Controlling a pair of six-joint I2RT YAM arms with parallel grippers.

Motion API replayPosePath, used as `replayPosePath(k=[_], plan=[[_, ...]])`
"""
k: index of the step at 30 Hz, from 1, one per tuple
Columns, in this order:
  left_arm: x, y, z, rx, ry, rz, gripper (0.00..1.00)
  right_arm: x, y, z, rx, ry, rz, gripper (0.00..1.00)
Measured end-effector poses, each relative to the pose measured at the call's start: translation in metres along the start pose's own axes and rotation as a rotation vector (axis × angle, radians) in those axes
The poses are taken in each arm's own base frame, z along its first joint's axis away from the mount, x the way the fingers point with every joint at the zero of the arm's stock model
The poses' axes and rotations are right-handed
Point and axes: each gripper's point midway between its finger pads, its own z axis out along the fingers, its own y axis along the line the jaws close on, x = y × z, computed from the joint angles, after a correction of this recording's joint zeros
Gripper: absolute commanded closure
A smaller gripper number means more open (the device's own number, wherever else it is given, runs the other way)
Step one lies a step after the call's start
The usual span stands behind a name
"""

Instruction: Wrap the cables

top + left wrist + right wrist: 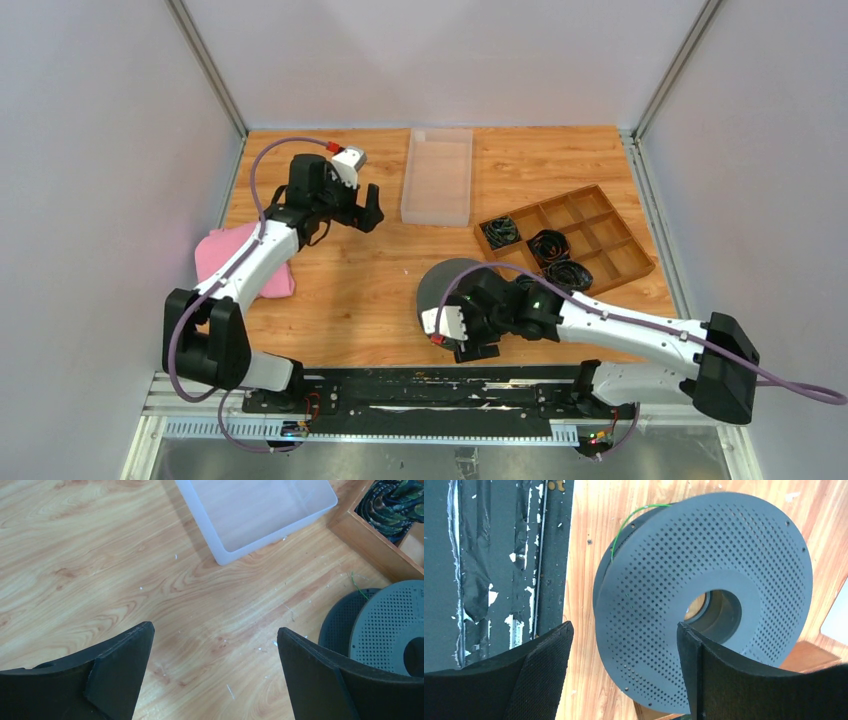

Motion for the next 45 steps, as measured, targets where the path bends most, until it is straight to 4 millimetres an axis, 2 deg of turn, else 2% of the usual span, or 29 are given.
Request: replayPosePath(k=[3, 7, 10, 14, 18, 29, 33, 39, 40, 43, 45], plan=[[-0.002, -0.001, -0.003, 0.004, -0.007, 0.004, 0.02, 0.002, 0.003, 0.009, 0.004, 0.03, -0.057, 0.25], [-0.005, -0.003, -0.006, 0.007, -0.019, 0.009, 0.02, 0.015, -0.002, 0.021, 0.023, 0.096, -0.088, 0.26], [-0.006, -0.004, -0.007, 0.007, -0.021, 0.011, 0.02, 0.018, -0.008, 0.03, 0.04, 0.136, -0.106, 0.32], [-0.002, -0.004, -0.008, 0.006, -0.016, 0.009, 0.02, 0.008, -0.025, 0.039, 0.063, 0.162, -0.094, 0.4], [-0.002, -0.004, -0.011, 0.0, -0.022, 0.013, 0.02, -0.01, -0.051, 0.055, 0.114, 0.189, -0.048, 0.48], [-0.016, 0.001, -0.033, -0.067, -0.076, 0.049, 0.02, -0.041, -0.109, 0.088, 0.287, 0.247, 0.175, 0.54], [-0.015, 0.003, -0.036, -0.087, -0.076, 0.048, 0.02, -0.043, -0.119, 0.091, 0.334, 0.257, 0.225, 0.52], [-0.015, 0.006, -0.036, -0.103, -0.074, 0.046, 0.02, -0.035, -0.126, 0.087, 0.342, 0.258, 0.258, 0.33], [-0.015, 0.007, -0.036, -0.104, -0.075, 0.046, 0.02, -0.032, -0.127, 0.085, 0.34, 0.256, 0.266, 0.29], [-0.015, 0.008, -0.037, -0.109, -0.075, 0.045, 0.02, -0.024, -0.12, 0.074, 0.307, 0.246, 0.276, 0.26], [-0.015, 0.009, -0.037, -0.113, -0.075, 0.045, 0.02, -0.029, -0.115, 0.063, 0.282, 0.212, 0.267, 0.26]])
